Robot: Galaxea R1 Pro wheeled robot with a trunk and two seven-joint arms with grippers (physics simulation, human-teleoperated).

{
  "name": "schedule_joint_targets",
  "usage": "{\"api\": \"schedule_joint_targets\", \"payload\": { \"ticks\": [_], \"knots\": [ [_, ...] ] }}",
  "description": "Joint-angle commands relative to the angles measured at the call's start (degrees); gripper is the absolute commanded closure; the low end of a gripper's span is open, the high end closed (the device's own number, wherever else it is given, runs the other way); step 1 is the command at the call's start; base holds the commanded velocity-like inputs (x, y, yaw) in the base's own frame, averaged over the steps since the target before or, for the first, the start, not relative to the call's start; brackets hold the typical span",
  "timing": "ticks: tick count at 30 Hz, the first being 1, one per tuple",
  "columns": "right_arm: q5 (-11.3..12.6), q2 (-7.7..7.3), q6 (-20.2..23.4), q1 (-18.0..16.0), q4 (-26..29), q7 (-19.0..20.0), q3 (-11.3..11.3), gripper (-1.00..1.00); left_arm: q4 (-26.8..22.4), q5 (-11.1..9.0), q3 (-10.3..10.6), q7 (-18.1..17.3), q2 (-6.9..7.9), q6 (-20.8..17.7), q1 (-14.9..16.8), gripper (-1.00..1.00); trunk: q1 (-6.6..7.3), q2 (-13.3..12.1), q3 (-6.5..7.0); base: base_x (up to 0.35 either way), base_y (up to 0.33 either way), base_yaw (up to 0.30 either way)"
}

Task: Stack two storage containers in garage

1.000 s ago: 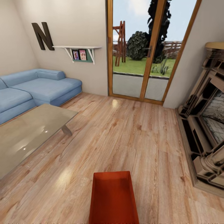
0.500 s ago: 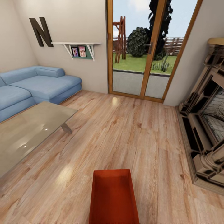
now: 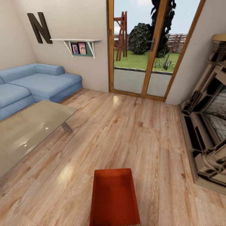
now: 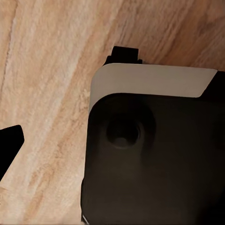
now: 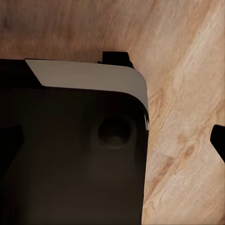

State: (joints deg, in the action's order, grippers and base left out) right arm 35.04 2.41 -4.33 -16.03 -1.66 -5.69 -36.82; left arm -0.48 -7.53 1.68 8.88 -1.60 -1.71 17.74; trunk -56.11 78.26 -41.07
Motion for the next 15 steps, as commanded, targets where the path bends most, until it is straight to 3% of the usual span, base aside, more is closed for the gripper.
{"api": "schedule_joint_targets", "payload": {
  "ticks": [1,15],
  "knots": [
    [0.46,0.05,-0.27,-0.05,-0.18,-0.03,-0.45,-1.0,-0.02,-0.58,0.22,0.17,0.0,-0.2,0.01,-1.0,0.0,0.02,-0.13,0.0,0.0,0.0],
    [0.47,0.05,-0.24,-0.05,-0.19,-0.02,-0.45,-1.0,-0.02,-0.59,0.17,0.18,0.04,-0.13,0.01,-1.0,0.0,0.02,-1.43,0.0,0.0,0.0]
  ]
}}
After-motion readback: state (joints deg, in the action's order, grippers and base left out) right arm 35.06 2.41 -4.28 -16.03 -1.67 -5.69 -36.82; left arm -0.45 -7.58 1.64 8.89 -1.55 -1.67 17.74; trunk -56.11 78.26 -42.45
